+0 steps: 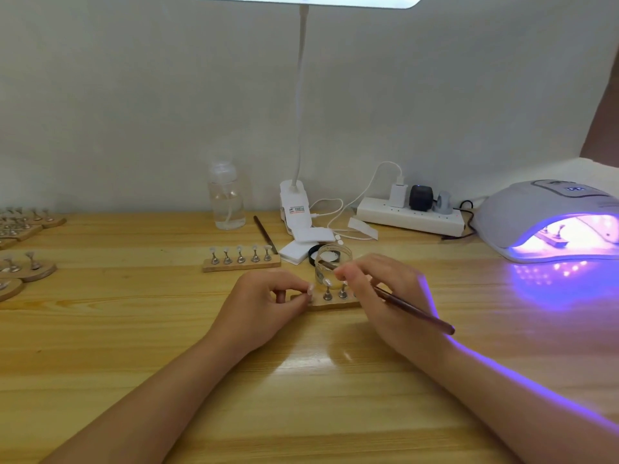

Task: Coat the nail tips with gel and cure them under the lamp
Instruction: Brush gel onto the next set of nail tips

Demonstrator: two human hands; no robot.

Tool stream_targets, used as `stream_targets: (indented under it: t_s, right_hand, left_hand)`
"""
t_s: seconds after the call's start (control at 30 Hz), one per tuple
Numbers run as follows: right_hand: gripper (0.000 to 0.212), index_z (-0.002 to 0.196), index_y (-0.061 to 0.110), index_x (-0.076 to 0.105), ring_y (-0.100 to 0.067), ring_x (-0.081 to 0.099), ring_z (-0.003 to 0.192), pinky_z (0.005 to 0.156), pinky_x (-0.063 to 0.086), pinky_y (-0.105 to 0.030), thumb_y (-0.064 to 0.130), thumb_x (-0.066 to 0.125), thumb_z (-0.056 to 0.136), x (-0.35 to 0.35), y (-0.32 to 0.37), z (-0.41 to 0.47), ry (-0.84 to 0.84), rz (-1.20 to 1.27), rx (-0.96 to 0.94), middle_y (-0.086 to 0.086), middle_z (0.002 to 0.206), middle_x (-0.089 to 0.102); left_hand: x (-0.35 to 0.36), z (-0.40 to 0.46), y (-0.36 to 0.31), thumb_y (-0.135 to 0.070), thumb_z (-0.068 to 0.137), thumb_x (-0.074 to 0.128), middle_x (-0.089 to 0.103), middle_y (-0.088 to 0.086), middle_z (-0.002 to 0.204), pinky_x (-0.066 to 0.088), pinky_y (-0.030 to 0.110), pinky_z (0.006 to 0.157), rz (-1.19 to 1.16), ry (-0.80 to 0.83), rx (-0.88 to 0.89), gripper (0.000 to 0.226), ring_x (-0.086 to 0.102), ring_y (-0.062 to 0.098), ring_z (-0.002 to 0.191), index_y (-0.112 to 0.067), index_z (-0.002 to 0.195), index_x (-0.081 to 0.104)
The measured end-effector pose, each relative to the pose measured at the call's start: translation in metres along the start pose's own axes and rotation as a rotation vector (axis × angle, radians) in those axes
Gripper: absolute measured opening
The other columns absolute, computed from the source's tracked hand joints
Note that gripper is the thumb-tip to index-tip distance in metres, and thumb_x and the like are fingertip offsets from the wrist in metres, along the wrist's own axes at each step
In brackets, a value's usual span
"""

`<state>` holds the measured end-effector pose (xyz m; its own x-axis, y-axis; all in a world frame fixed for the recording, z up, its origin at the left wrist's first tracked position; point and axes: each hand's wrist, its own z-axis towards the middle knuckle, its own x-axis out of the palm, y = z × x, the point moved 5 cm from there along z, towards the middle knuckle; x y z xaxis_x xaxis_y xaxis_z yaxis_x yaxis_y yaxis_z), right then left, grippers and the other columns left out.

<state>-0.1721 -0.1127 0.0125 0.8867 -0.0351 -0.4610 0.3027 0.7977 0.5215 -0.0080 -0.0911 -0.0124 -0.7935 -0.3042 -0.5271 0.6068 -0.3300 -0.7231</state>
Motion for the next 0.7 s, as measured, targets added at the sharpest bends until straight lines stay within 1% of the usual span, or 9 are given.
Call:
stream_targets:
  t_s: [0.07,0.13,0.23,0.3,0.37,0.43,0.53,0.63,0.7]
  right_hand:
    - [0.040,0.073,0.014,0.069,-0.007,0.061,0.066,0.064,0.050,-0.032,0.039,0.042,0.088,-0.0007,0.0009,-0.0019,-0.044,0.074,0.016,0.007,0.068,0.066]
    - [0.043,0.066,0.016,0.069,-0.009,0.062,0.062,0.063,0.051,-0.035,0.039,0.040,0.088,0.0008,-0.0001,-0.0060,-0.055,0.168,0.055,0.007,0.062,0.065]
    - [0.043,0.065,0.021,0.068,-0.006,0.064,0.061,0.061,0.053,-0.028,0.040,0.037,0.088,0.0017,-0.0017,-0.0093,-0.065,0.263,0.094,0.007,0.060,0.066]
    - [0.039,0.070,0.026,0.067,-0.003,0.064,0.063,0.060,0.052,-0.022,0.039,0.037,0.090,0.0023,-0.0016,-0.0081,-0.074,0.255,0.078,0.009,0.064,0.066]
    - [0.041,0.074,0.022,0.070,-0.004,0.064,0.066,0.062,0.052,-0.024,0.041,0.037,0.090,0.0052,-0.0024,-0.0074,-0.049,0.224,0.083,0.009,0.067,0.067]
    - [0.046,0.070,0.019,0.072,-0.003,0.064,0.064,0.062,0.052,-0.025,0.046,0.038,0.087,0.0080,-0.0063,-0.0092,-0.021,0.228,0.127,0.009,0.064,0.067]
    - [0.046,0.062,0.024,0.069,-0.004,0.062,0.057,0.058,0.049,-0.021,0.049,0.038,0.086,0.0073,-0.0074,-0.0103,-0.036,0.254,0.139,0.008,0.057,0.065]
    - [0.046,0.070,0.014,0.072,0.000,0.063,0.065,0.062,0.049,-0.017,0.039,0.038,0.090,0.0062,-0.0028,-0.0077,-0.056,0.197,0.045,0.012,0.066,0.067]
    - [0.047,0.071,0.014,0.072,-0.001,0.063,0.065,0.062,0.049,-0.017,0.041,0.039,0.089,0.0089,-0.0048,-0.0090,-0.018,0.210,0.077,0.009,0.066,0.067]
  left_hand:
    - [-0.0001,-0.0009,-0.0019,-0.007,0.074,0.072,0.066,-0.006,0.072,0.033,0.009,0.055,0.001,0.010,0.011,0.021,0.040,0.005,0.056,-0.027,0.081,0.074]
    - [-0.0005,-0.0018,-0.0036,-0.008,0.074,0.073,0.065,-0.004,0.074,0.033,0.008,0.056,0.002,0.008,0.005,0.021,0.040,0.003,0.056,-0.027,0.082,0.074]
    - [-0.0007,-0.0020,-0.0058,-0.008,0.074,0.072,0.065,-0.003,0.076,0.036,0.010,0.057,-0.013,0.002,0.002,0.026,0.041,0.003,0.058,-0.033,0.080,0.071]
    - [-0.0008,-0.0019,-0.0064,-0.007,0.073,0.072,0.064,-0.005,0.075,0.038,0.013,0.060,-0.013,0.005,-0.004,0.029,0.043,0.004,0.059,-0.035,0.080,0.070]
    - [-0.0009,-0.0020,-0.0056,-0.006,0.074,0.072,0.063,-0.007,0.075,0.039,0.010,0.060,-0.012,0.011,-0.015,0.026,0.044,0.002,0.060,-0.030,0.082,0.071]
    - [-0.0004,-0.0022,-0.0050,-0.005,0.074,0.071,0.062,-0.008,0.075,0.039,0.010,0.061,-0.010,0.020,-0.024,0.024,0.045,0.001,0.060,-0.027,0.083,0.072]
    - [0.0000,-0.0024,-0.0053,-0.005,0.074,0.071,0.061,-0.011,0.074,0.039,0.009,0.060,-0.006,0.027,-0.025,0.025,0.045,-0.001,0.060,-0.029,0.081,0.071]
    - [0.0001,-0.0027,-0.0050,-0.005,0.075,0.071,0.060,-0.012,0.074,0.039,0.010,0.059,-0.007,0.034,-0.027,0.027,0.046,-0.001,0.060,-0.031,0.080,0.070]
    - [0.0002,-0.0028,-0.0040,-0.005,0.075,0.071,0.060,-0.013,0.073,0.040,0.010,0.059,-0.009,0.036,-0.033,0.025,0.046,-0.001,0.061,-0.030,0.081,0.071]
